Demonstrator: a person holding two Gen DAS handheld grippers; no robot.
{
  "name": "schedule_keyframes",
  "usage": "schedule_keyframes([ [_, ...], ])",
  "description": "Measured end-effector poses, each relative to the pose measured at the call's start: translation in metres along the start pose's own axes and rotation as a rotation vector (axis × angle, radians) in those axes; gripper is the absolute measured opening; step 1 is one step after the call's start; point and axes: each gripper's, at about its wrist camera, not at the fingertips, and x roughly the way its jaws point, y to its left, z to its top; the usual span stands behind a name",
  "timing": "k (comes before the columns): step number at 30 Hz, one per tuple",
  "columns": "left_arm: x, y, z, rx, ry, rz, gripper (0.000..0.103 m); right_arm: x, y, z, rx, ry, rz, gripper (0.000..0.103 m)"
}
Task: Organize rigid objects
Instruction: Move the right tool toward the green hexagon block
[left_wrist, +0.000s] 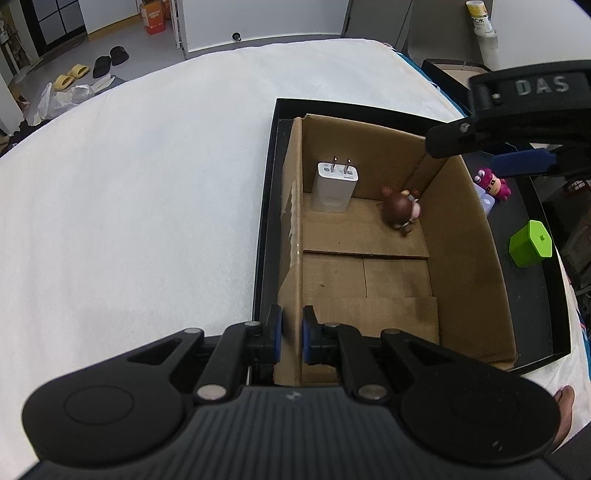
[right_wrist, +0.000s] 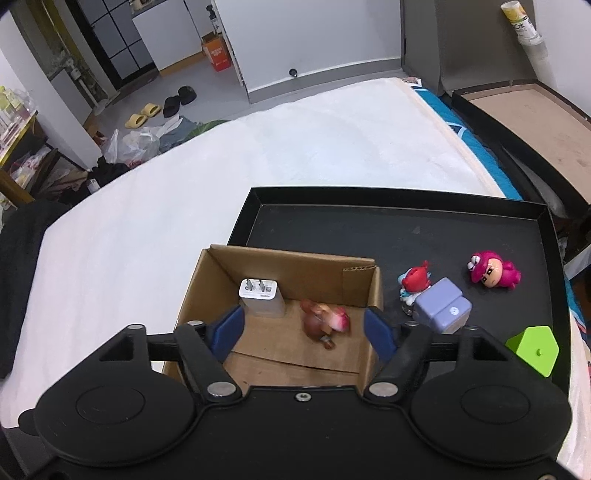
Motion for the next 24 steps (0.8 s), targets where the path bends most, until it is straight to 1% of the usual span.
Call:
schedule_keyframes([
  [4,0.000,0.000,-0.001,-0.003,0.000,0.002,0.009,-0.005,-0.003,0.001,0.005,-0.004,0.012,0.075],
  [7,0.001,0.000,-0.001,-0.007,0.001,0.004,0.009,-0.009,-0.005,0.001,0.003,0.007,0.022,0.081],
  [9,0.002,0.000,-0.001,-0.007,0.002,0.006,0.009,-0.011,-0.006,0.001,-0.008,0.024,0.023,0.086],
  [13,0.003,-0.001,-0.001,-0.007,0.004,0.010,0.009,-0.018,-0.010,-0.003,-0.025,0.042,0.028,0.089],
  [18,0.003,-0.001,0.000,-0.011,0.004,0.012,0.009,-0.029,-0.022,-0.009,-0.026,0.025,0.012,0.089],
  [22,0.004,-0.002,-0.001,-0.008,0.004,0.015,0.009,-0.037,-0.041,-0.013,0.021,-0.003,-0.003,0.092],
  [24,0.004,-0.002,-0.001,-0.006,0.003,0.016,0.009,-0.041,-0.052,-0.015,0.034,-0.031,-0.021,0.098],
])
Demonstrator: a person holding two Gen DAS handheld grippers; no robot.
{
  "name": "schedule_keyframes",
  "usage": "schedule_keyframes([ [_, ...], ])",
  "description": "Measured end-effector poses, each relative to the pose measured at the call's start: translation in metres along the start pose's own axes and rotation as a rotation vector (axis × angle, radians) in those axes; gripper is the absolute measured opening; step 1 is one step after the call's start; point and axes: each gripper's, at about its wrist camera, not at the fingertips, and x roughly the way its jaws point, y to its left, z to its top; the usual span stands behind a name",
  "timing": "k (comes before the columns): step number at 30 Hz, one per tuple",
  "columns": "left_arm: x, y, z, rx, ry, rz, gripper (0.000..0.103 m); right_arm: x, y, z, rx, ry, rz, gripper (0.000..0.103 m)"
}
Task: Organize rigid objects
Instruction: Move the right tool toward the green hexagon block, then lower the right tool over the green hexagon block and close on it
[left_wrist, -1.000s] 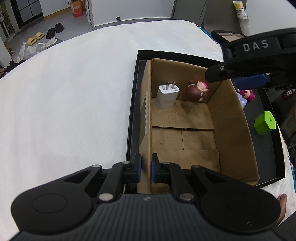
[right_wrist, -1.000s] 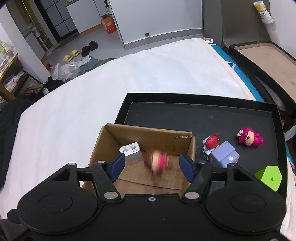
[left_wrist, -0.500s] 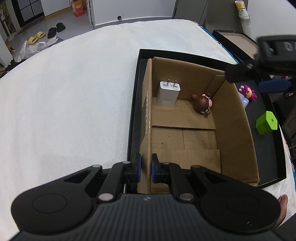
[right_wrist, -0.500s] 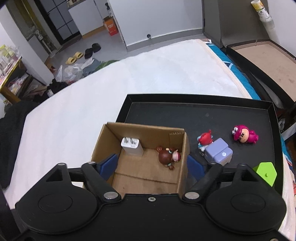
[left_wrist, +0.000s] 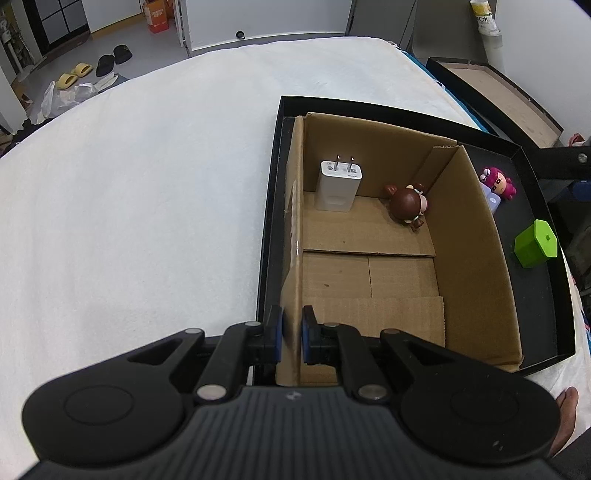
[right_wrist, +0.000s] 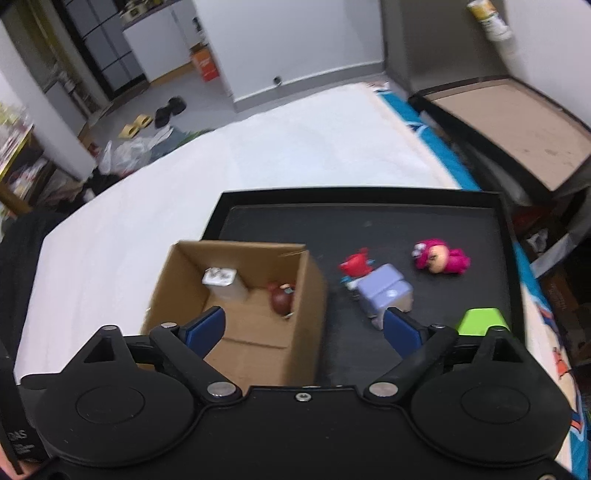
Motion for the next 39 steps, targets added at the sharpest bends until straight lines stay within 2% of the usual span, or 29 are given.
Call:
schedule_keyframes([
  [9,0.001,-0.002,0.000,0.002,0.004,0.011,0.009,-0.007,-0.043,-0.011,0.017,-0.058,-0.061,0.100],
  [18,0.005,-0.005,-0.001,0.001,0.015,0.026,0.009,-0.005,-0.085,-0.028,0.021,-0.092,-0.075,0.100],
  [28,0.010,-0.010,-0.001,0.020,0.033,0.054,0.009,0.006,-0.117,-0.051,0.017,-0.170,-0.093,0.099],
  [35,0.014,-0.015,0.000,0.019,0.042,0.085,0.009,0.010,-0.143,-0.053,0.006,-0.198,-0.038,0.098],
  [39,0.016,-0.017,0.002,0.016,0.048,0.094,0.009,0.020,-0.146,-0.053,-0.019,-0.184,-0.031,0.096],
])
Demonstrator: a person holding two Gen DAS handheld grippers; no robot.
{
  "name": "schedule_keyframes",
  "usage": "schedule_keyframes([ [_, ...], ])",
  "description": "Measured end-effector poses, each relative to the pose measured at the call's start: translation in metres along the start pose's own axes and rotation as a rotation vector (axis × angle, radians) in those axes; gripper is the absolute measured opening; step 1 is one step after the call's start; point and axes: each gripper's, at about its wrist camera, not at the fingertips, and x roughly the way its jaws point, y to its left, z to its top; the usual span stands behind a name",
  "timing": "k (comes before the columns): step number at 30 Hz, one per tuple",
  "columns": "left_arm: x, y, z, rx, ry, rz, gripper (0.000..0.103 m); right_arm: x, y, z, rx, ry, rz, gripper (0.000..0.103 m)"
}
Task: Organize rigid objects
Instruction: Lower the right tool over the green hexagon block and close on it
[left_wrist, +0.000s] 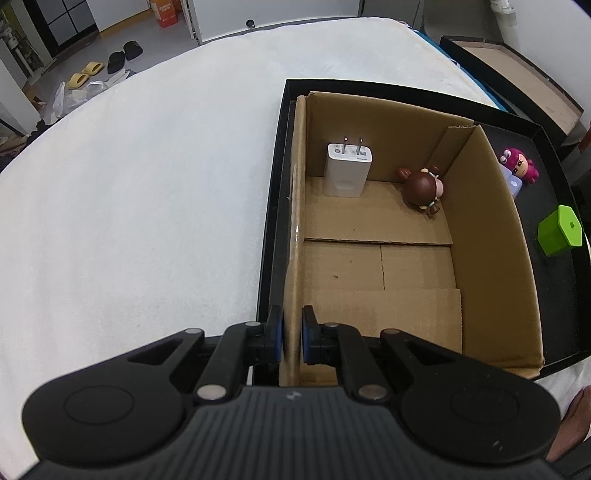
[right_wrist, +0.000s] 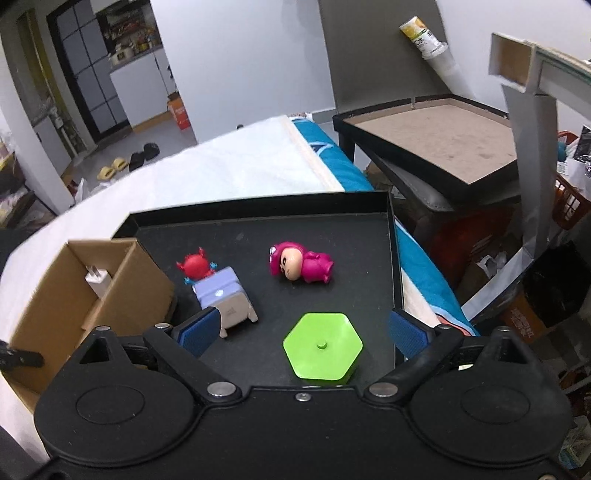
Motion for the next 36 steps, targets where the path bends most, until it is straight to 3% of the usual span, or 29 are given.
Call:
schedule_keyframes([
  [14,0.001,-0.005,0.001,0.005,0.011,0.019,0.009,0.029,-0.002,-0.005,-0.046,0.047,-0.044,0.089],
  [16,0.002,-0.004,0.001,0.004,0.013,0.018,0.009,0.033,-0.001,-0.007,-0.058,0.058,-0.061,0.084],
  [18,0.002,-0.003,0.002,-0.004,0.015,0.013,0.009,0.039,0.002,-0.010,-0.077,0.076,-0.071,0.060],
  [19,0.002,-0.002,0.002,-0.006,0.016,0.011,0.009,0.043,0.003,-0.013,-0.090,0.099,-0.080,0.058],
  [36,-0.001,0.001,0.001,0.003,0.007,-0.011,0.009,0.016,0.015,-0.020,-0.050,0.141,-0.063,0.056],
])
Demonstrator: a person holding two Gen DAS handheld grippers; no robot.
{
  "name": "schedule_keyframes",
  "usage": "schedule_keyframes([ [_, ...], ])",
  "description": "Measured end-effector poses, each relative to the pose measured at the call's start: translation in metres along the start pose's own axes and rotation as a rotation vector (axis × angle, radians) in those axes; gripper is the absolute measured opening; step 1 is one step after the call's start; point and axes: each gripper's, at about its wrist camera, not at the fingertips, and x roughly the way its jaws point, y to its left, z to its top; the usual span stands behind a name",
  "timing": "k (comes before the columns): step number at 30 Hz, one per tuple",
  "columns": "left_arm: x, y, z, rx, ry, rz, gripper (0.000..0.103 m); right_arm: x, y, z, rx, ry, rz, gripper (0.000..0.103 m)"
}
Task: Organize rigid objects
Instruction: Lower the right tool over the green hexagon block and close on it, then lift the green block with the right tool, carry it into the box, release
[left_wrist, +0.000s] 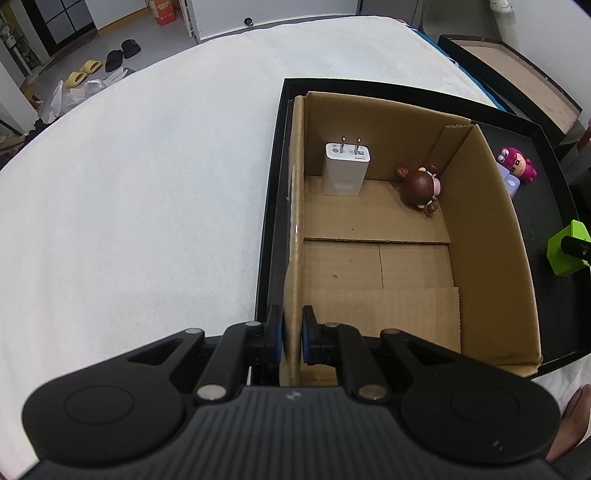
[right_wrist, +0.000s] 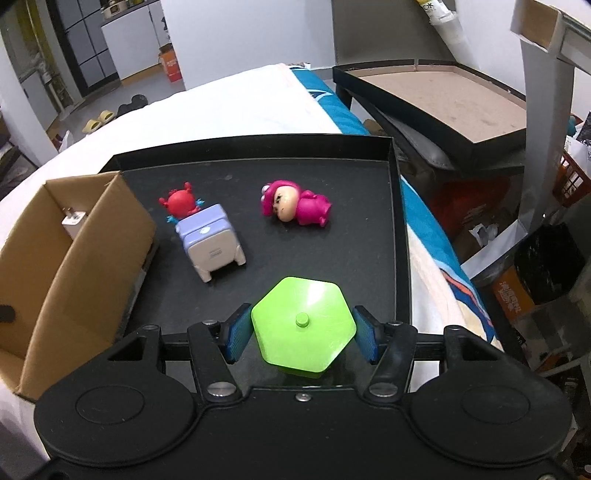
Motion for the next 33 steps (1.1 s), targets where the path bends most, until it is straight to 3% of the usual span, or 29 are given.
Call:
schedule_keyframes([
  [15,-0.003,0.007,-0.002,0.003,-0.006,-0.045,0.010,-0.034,0.042,0.022,-0.023,-0.027,0.045,0.056],
  [33,0.000,0.013,-0.003,0.006,-0.023,-0.077,0.010,-0.053,0.102,0.059,-0.148,-0.057,0.025,0.056],
])
